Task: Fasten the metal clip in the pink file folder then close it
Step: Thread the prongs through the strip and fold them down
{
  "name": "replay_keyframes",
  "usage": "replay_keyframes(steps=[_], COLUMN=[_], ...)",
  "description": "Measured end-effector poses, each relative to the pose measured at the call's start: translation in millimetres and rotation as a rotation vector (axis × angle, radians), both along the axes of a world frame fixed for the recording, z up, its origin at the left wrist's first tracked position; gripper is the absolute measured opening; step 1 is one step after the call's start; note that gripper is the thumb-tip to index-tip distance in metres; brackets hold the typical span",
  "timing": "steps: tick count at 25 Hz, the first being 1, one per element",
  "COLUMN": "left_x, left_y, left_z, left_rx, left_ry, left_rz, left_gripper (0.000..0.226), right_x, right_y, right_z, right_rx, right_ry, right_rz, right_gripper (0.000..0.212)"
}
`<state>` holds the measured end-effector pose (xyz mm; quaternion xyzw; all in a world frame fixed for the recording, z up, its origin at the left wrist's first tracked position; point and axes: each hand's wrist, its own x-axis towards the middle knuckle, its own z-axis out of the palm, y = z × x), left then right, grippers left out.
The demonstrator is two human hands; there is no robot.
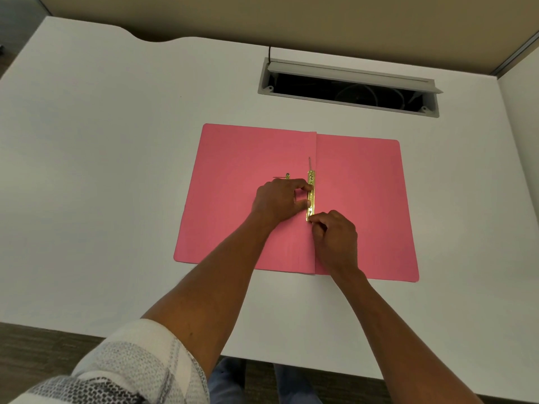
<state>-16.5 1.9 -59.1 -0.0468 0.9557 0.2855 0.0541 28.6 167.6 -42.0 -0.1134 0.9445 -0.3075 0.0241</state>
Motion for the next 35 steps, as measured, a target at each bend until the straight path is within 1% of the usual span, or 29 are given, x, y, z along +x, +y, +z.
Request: replay_keyframes(steps=[4,8,13,19,21,25,30,35], left_x=[-0.8,-1.7,-2.2,-1.2,-0.8,-2.1,-3.0,-3.5], left_y=[-0.7,-1.1,-0.5,0.0,-0.1,0.4,0.4,1.0], left_z=[-0.3,-1.6,0.1,0.9,1.9,5.1,6.2,5.5], left_rx=[-0.008,-0.022,-0.016,-0.004,-0.002,-0.004,-0.003,-0.015], left_ry=[0.001,0.013,0.013,0.000,-0.005,-0.030,-0.043,-0.047], left_rz=[-0.006,-0.022,-0.017,-0.003,-0.008,-0.040,-0.043,-0.048], left_gripper=[0.037,0.038,0.038,0.039,0.044,0.055,0.056,0.055], right_x=[3.9,4.6,4.8,5.0,3.9,0.7,0.4,-1.1], right_y=[-1.6,-4.9,-7.8,-12.6,-14.8,-13.9,-11.9,-5.0], right_z=[-0.3,0.0,1.1,1.9,1.9,2.0,2.5,4.0], right_rx=[-0.187,-0.200,-0.096,0.163,0.204,0.140,0.045,-0.088], right_ry=[-0.042,-0.070,-0.069,0.001,-0.013,-0.051,-0.073,-0.153], right_rz=[-0.145,-0.180,-0.143,-0.027,-0.027,-0.070,-0.115,-0.261], right_gripper=[0.018,0.017,0.017,0.019,0.019,0.020,0.020,0.018])
